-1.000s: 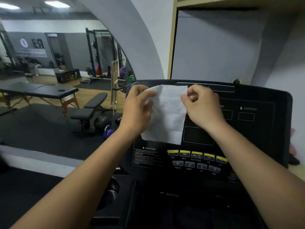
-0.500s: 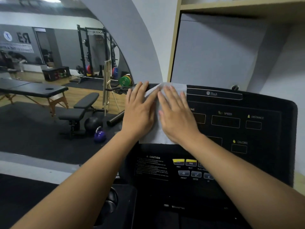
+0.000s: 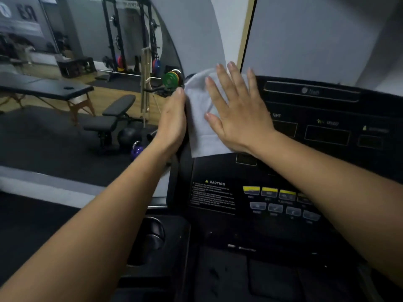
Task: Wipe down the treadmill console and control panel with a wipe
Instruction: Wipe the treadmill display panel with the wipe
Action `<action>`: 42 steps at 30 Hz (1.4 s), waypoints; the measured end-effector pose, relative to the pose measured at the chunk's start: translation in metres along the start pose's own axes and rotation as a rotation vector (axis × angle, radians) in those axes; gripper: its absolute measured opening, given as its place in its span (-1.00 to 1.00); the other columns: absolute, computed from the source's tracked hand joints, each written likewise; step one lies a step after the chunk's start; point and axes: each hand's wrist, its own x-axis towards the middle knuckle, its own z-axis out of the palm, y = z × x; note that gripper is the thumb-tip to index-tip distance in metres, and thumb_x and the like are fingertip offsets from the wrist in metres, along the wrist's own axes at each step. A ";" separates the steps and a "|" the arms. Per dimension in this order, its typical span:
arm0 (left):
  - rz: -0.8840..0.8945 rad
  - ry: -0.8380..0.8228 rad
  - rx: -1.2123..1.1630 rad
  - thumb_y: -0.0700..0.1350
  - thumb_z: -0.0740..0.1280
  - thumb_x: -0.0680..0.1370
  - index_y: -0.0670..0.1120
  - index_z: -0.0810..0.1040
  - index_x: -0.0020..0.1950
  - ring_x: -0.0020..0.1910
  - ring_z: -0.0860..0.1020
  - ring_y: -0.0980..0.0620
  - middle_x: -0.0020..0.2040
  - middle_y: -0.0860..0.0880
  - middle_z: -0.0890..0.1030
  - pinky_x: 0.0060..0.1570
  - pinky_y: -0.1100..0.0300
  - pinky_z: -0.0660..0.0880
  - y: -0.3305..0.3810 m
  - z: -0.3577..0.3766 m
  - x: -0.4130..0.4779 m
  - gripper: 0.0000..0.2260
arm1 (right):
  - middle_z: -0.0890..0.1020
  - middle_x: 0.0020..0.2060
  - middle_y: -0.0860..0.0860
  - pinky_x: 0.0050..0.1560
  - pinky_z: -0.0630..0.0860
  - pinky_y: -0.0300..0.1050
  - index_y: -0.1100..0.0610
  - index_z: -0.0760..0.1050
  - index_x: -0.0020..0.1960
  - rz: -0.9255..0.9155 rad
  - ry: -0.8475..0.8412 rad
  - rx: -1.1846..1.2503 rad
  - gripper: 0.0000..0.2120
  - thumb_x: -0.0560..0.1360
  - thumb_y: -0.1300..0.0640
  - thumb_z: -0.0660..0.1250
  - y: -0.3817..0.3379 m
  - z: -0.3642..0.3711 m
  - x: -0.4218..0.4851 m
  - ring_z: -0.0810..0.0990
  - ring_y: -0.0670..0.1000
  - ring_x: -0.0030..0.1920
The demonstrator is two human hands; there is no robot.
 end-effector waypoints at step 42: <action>0.692 -0.154 1.179 0.16 -0.01 0.65 -0.20 -0.01 0.61 0.61 -0.10 -0.13 0.63 -0.16 -0.02 0.52 -0.25 -0.07 -0.055 0.029 -0.077 -0.36 | -0.06 0.58 0.20 0.53 -0.12 0.24 0.24 -0.07 0.57 -0.013 -0.008 0.009 -0.22 0.56 -0.30 -0.15 0.033 0.006 -0.044 -0.13 0.20 0.57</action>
